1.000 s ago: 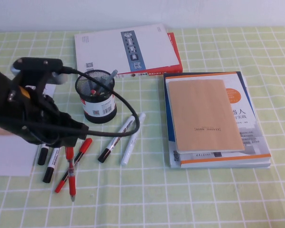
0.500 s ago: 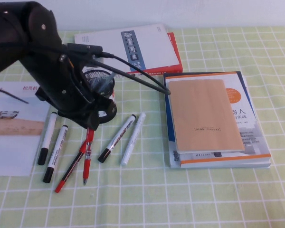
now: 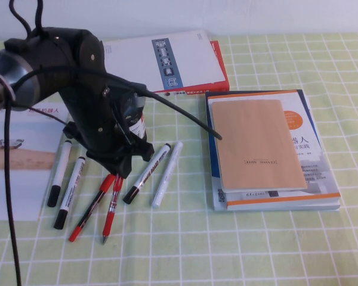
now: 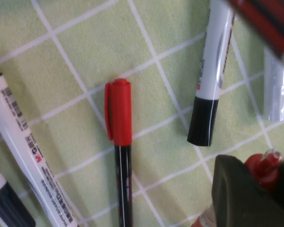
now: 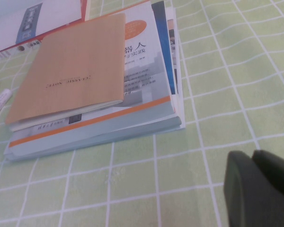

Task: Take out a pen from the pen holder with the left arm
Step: Place the pen on the table

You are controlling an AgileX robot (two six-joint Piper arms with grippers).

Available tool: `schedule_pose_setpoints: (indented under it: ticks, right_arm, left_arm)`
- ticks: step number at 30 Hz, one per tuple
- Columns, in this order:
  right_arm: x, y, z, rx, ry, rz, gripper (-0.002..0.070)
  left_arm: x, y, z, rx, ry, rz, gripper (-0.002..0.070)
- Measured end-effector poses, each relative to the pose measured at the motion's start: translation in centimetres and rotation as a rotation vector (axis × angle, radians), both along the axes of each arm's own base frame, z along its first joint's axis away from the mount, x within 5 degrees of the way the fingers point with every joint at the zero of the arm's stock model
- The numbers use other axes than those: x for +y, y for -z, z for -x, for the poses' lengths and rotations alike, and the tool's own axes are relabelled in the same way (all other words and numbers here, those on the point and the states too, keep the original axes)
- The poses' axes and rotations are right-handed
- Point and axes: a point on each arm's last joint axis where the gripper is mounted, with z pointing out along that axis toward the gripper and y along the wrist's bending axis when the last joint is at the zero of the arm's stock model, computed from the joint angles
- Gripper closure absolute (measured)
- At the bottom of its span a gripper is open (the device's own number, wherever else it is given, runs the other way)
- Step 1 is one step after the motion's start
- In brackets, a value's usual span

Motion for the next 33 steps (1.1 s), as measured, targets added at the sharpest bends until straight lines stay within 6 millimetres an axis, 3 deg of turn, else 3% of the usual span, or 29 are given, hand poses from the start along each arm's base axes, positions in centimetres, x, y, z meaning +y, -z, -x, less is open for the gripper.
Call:
schedule_pose_setpoints:
  ticks: [20,28,33]
  right_arm:
    - [0.0,0.0,0.0,0.000,0.000,-0.002,0.0691]
    - [0.0,0.0,0.0,0.000,0.000,-0.003,0.0691]
    - [0.0,0.0,0.0,0.001,-0.001,-0.003,0.0691]
  left_arm:
    - [-0.1,1.2,-1.1,-0.042,0.035,-0.036,0.0601]
    - [-0.2,1.2,-1.3,-0.074,0.039,-0.028,0.0503]
    - [-0.2,1.2,-1.4,-0.078,0.041,-0.026,0.0484]
